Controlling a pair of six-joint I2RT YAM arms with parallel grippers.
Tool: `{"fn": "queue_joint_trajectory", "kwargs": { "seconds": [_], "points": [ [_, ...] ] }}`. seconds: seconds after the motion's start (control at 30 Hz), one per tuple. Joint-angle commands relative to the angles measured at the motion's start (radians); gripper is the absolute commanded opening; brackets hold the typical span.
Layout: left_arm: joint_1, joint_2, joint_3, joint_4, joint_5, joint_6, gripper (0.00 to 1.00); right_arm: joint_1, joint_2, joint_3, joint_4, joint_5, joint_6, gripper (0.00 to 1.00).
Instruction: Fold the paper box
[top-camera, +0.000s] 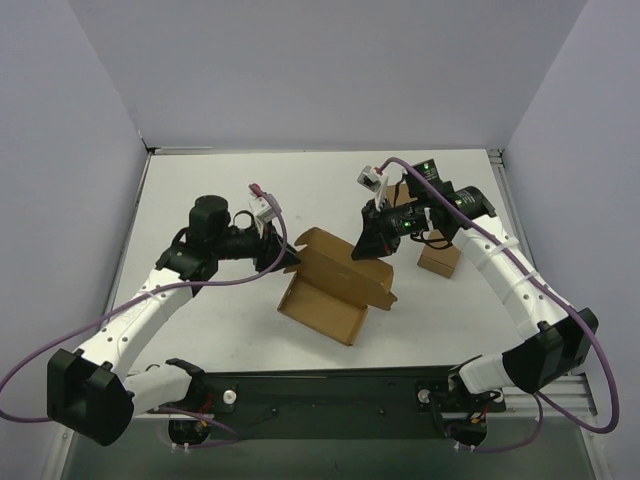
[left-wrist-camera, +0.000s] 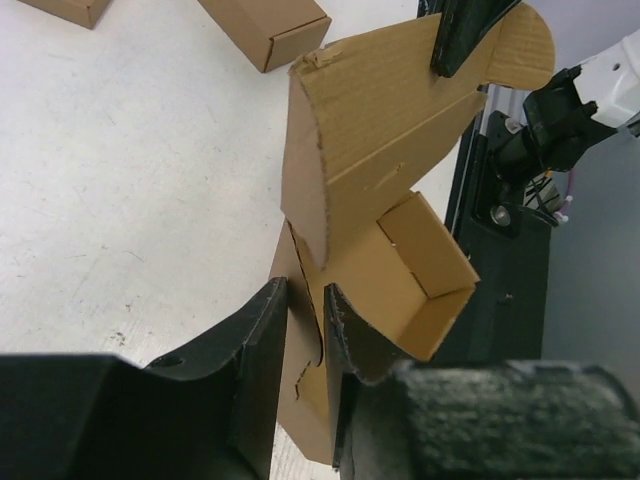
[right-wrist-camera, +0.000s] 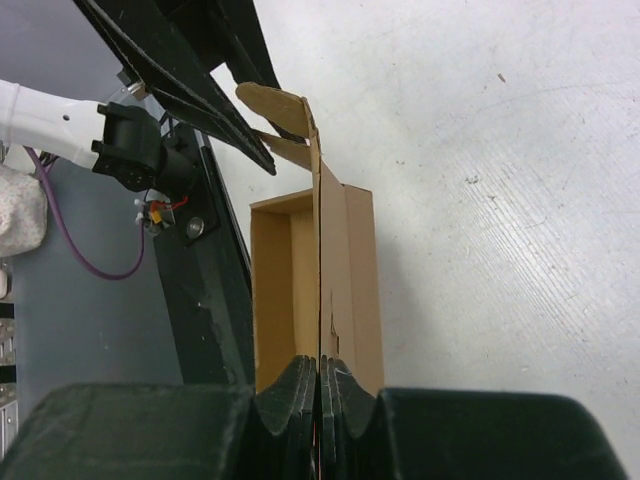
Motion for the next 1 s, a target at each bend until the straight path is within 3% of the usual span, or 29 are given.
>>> {"fn": "queue_joint_trajectory", "kwargs": {
  "seconds": [0.0, 0.2, 0.27, 0.37, 0.4, 0.5, 0.8, 0.97],
  "points": [
    [-0.054, 0.004, 0.020, -0.024, -0.090, 0.050, 0.28, -0.003, 0.008, 0.029, 0.051, 0.025, 0.030, 0.00],
    [-0.107, 0.029, 0.028, -0.062, -0.273, 0.063, 0.01, -0.003, 0.004, 0.010, 0.085, 0.057, 0.065, 0.00],
    [-0.116, 0.030, 0.022, -0.061, -0.331, 0.063, 0.00, -0.003, -0.005, -0.009, 0.111, 0.085, 0.099, 0.00],
    [-0.128, 0.023, 0.018, -0.074, -0.362, 0.071, 0.00, -0.009, -0.063, -0.098, 0.197, 0.157, 0.179, 0.39],
    [-0.128, 0.020, 0.017, -0.076, -0.372, 0.076, 0.00, -0.023, -0.082, -0.132, 0.243, 0.174, 0.196, 0.57],
    [-0.125, 0.010, 0.014, -0.076, -0.354, 0.080, 0.00, -0.065, -0.172, -0.262, 0.336, 0.180, 0.252, 0.68],
    [-0.084, 0.012, 0.021, -0.070, -0.251, 0.074, 0.00, -0.196, -0.502, -0.688, 0.631, 0.218, 0.345, 0.71],
    [-0.059, 0.006, 0.023, -0.065, -0.211, 0.071, 0.00, -0.204, -0.585, -0.787, 0.714, 0.217, 0.332, 0.72]
  ]
}}
